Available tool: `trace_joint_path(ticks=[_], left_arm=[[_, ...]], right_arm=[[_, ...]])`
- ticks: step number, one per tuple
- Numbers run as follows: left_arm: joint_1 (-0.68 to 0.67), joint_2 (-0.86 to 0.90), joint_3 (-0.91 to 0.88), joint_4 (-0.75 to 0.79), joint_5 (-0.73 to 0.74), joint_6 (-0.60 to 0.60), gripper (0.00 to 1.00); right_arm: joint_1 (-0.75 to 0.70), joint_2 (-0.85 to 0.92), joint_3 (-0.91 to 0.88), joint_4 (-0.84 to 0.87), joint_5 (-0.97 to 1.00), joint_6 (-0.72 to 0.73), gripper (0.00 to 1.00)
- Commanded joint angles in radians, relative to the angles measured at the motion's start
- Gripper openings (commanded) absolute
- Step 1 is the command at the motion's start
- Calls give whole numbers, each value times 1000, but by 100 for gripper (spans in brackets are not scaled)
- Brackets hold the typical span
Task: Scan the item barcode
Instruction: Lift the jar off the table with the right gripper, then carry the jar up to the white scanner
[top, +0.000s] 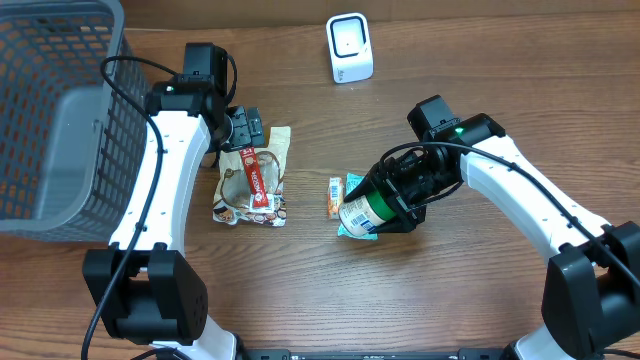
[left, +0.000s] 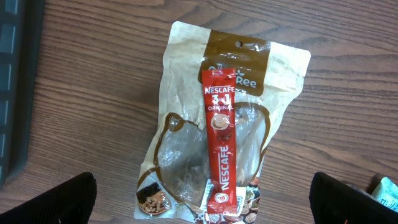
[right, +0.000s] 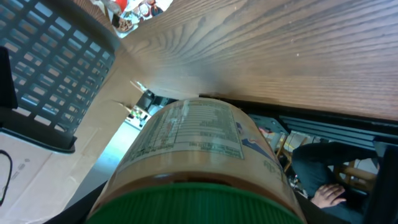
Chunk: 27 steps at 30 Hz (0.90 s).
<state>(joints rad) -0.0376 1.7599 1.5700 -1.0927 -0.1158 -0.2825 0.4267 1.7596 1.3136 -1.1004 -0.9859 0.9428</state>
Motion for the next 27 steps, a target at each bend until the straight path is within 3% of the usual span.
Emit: trace_joint_path(ticks=[1,10,13,14,27], left_arm=[[-2,-21,15,0,5,-10,100],[-2,-21,15,1,5,-10,100],[-2,-21,15,0,5,-10,100],[-2,-21,15,0,5,-10,99],[-2,-21,15,1,5,-10,100]], right_arm=[[-3,-30,25,0,-66,8,14],[-3,-30,25,0,-66,8,15],[-3,-30,25,78,-31,-6,13],[-3,-30,25,108,18,-28,4],[-4,-30,25,129,882,-89,4]])
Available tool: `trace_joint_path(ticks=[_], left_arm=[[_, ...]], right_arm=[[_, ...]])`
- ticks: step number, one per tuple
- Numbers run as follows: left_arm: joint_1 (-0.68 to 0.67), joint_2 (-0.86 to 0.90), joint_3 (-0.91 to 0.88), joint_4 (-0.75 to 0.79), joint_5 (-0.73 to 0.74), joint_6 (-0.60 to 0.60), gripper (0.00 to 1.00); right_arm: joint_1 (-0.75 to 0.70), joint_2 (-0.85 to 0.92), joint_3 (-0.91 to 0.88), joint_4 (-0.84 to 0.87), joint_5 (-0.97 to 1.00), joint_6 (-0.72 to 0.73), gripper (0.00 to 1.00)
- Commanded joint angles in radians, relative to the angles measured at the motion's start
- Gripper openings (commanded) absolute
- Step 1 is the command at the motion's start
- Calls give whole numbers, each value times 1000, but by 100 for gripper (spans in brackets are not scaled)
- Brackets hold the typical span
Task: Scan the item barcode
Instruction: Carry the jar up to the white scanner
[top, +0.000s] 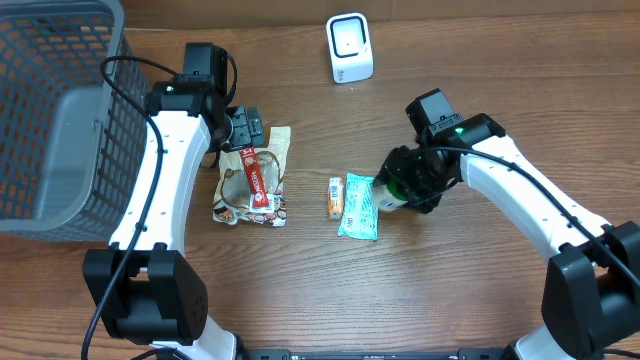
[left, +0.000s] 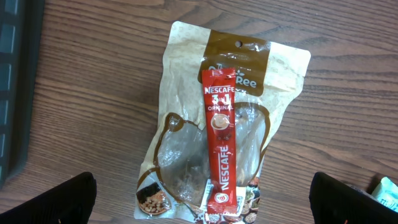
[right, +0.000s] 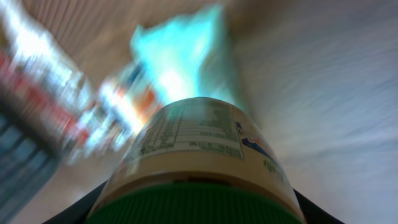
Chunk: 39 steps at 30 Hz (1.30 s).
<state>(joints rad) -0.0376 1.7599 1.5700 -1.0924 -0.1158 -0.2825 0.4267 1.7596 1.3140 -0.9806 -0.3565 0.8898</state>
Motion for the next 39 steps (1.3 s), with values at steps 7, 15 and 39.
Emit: trace_joint_path(ticks=[7,15,39], left_arm=[[-2,-21,15,0,5,-10,100],[-2,-21,15,0,5,-10,100],[-2,-21,15,0,5,-10,100]], right_arm=[[-13,-30,103,42,232,-480,4],[-18,-16,509,-187,229,-587,3],[-19,383,852,273,290,-820,4]])
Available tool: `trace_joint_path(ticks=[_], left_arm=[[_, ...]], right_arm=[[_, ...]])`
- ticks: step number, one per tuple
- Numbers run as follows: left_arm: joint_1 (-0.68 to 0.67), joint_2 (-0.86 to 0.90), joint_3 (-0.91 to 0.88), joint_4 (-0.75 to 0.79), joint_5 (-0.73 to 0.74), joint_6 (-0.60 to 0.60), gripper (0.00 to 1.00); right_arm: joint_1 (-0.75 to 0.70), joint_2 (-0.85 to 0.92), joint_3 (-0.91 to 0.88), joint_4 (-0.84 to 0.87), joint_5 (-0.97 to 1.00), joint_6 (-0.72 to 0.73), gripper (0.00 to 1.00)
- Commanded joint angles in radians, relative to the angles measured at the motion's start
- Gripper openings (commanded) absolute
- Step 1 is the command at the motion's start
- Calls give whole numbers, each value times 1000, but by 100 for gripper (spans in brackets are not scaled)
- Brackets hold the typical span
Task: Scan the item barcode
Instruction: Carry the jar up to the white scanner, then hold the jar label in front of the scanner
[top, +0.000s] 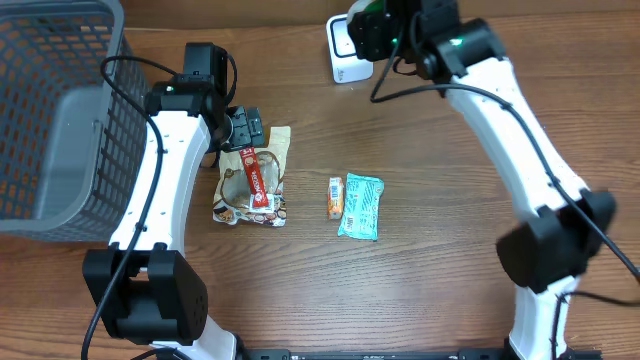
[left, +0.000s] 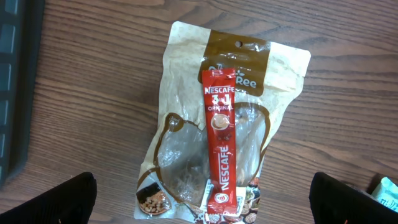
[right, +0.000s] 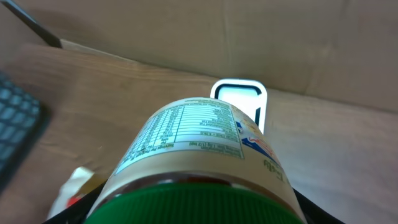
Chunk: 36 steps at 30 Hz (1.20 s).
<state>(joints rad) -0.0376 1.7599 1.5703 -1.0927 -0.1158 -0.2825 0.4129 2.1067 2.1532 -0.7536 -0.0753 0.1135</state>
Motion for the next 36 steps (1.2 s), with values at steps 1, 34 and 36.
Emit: trace_joint_path(ticks=[1,34,36], left_arm=[[-2,-21,14,1,5,-10,100],[-2,-21,14,1,5,-10,100],[-2,-21,14,1,5,-10,100]], right_arm=[[-5,58,13,73,9,-44,4],[-6,458,13,899,187,-35,6],[-6,458,13,895,187,-35,6]])
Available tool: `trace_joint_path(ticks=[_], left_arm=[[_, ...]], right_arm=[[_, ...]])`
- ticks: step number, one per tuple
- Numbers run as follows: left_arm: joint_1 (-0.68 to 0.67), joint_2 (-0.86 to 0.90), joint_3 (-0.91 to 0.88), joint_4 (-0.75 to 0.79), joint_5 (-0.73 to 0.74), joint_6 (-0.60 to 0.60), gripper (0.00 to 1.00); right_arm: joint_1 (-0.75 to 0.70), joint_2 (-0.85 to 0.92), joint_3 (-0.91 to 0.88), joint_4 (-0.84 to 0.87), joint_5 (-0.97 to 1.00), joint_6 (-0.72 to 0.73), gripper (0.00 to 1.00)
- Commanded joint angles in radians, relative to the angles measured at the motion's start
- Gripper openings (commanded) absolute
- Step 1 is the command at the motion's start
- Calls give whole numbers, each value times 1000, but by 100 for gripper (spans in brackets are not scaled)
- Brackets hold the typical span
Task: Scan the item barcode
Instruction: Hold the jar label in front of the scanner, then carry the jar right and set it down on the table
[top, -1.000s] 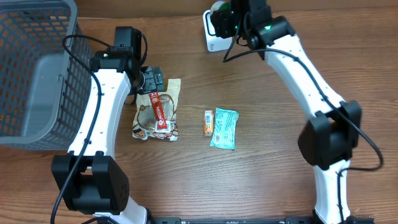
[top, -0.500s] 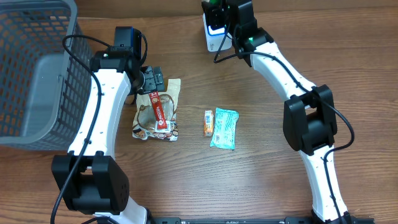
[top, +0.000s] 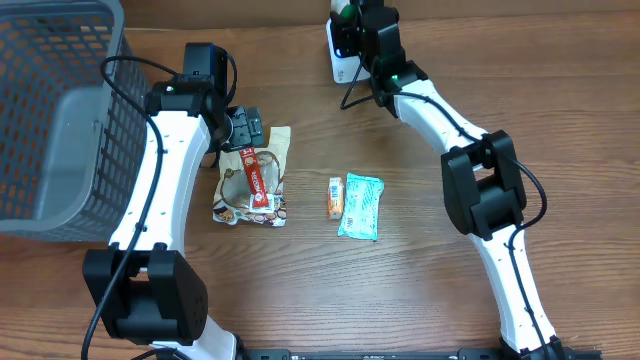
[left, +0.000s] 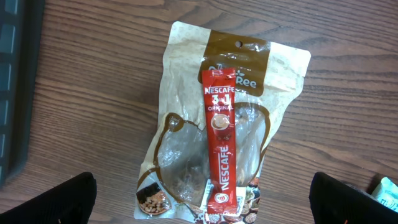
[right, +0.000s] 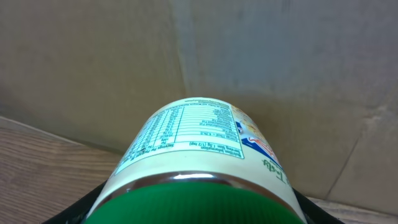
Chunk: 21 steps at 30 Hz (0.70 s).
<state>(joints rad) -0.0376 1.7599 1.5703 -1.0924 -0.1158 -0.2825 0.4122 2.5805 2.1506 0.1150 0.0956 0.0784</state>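
Note:
A jar with a green lid and a pale nutrition label (right: 199, 140) fills the right wrist view, and my right gripper (right: 194, 214) is shut on it. Behind the jar there is only a cardboard wall. From overhead, my right gripper (top: 358, 20) hangs at the table's far edge, right over the white scanner (top: 338, 60), which it partly hides. My left gripper (left: 202, 200) is open above a brown pouch (left: 186, 137) with a red Nescafe stick (left: 221, 143) lying on it.
A teal packet (top: 360, 205) and a small orange packet (top: 334, 196) lie mid-table. The grey basket (top: 50, 110) stands at the far left. The left arm (top: 165, 150) stretches along beside the basket, and the right arm (top: 450, 120) crosses the back right.
My right gripper has moved a little farther back and left over the scanner with the jar. The scanner no longer shows in the right wrist view. The left arm has not moved.
My right gripper held the jar low over the teal packet mid-table, then just to the right of it. Then it was at the back of the table with the jar facing the white scanner. Now it is over the scanner. The left gripper stayed open above the pouch.

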Motion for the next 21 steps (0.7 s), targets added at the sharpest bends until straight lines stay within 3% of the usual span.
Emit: trace_joint_path(ticks=[1,10,17,21], left_arm=[[-2,-21,14,0,5,-10,100],[-2,-21,14,0,5,-10,100],[-2,-21,14,0,5,-10,100],[-2,-21,14,0,5,-10,100]], right_arm=[[-5,-16,15,23,16,0,6],[-6,-96,16,-21,17,-1,4],[-28,-329,16,-232,17,-1,4],[-54,-475,16,-445,17,8,4]])
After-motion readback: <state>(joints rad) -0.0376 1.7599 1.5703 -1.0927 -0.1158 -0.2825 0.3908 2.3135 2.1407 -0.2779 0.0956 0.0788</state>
